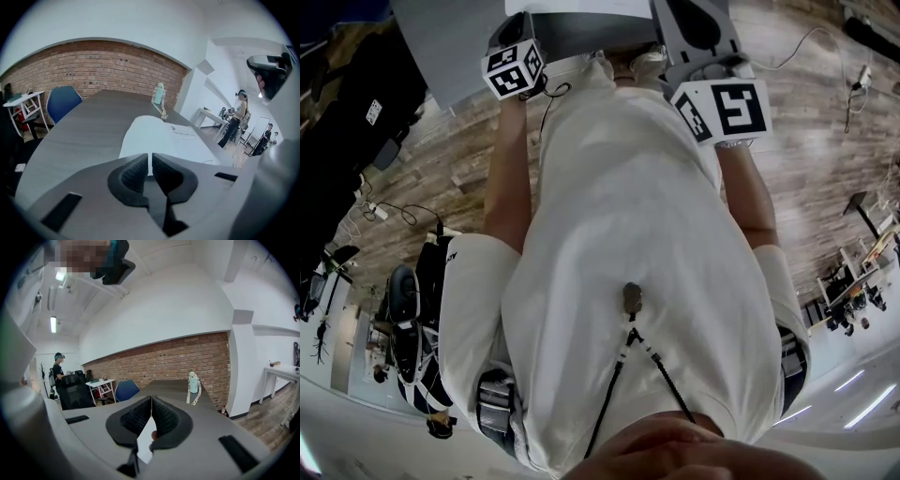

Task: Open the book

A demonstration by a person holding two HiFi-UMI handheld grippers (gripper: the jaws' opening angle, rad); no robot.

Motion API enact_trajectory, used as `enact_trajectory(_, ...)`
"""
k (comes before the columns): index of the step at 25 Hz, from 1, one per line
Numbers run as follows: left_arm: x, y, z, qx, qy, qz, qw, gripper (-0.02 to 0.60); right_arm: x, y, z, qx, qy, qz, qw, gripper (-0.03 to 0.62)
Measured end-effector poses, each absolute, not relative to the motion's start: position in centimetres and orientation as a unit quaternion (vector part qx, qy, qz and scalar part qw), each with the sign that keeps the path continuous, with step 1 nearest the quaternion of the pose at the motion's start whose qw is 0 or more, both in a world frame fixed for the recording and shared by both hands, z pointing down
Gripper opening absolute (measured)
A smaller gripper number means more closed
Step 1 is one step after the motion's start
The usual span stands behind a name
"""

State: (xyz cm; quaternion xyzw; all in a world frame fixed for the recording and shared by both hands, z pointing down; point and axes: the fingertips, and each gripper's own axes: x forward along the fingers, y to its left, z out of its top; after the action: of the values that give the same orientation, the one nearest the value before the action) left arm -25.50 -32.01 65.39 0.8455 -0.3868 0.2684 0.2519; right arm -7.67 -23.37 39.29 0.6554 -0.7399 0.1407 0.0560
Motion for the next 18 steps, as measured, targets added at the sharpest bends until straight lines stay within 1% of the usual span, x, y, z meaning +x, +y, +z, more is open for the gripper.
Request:
enact_trajectory(9,-21.0,-29.9,56.2,0.905,-0.347,0.188,0.161,0.028,-7.5,-20.4,38.1,0.672,-0.729,0.125,0.04,0.037)
enact_trajectory(18,-15.1,-25.7,42.1,0.957,-0.267,0.081,0.079,0.026,-5.3,-17.3,33.8,0.687,-0.72,0.092,0.021,0.037)
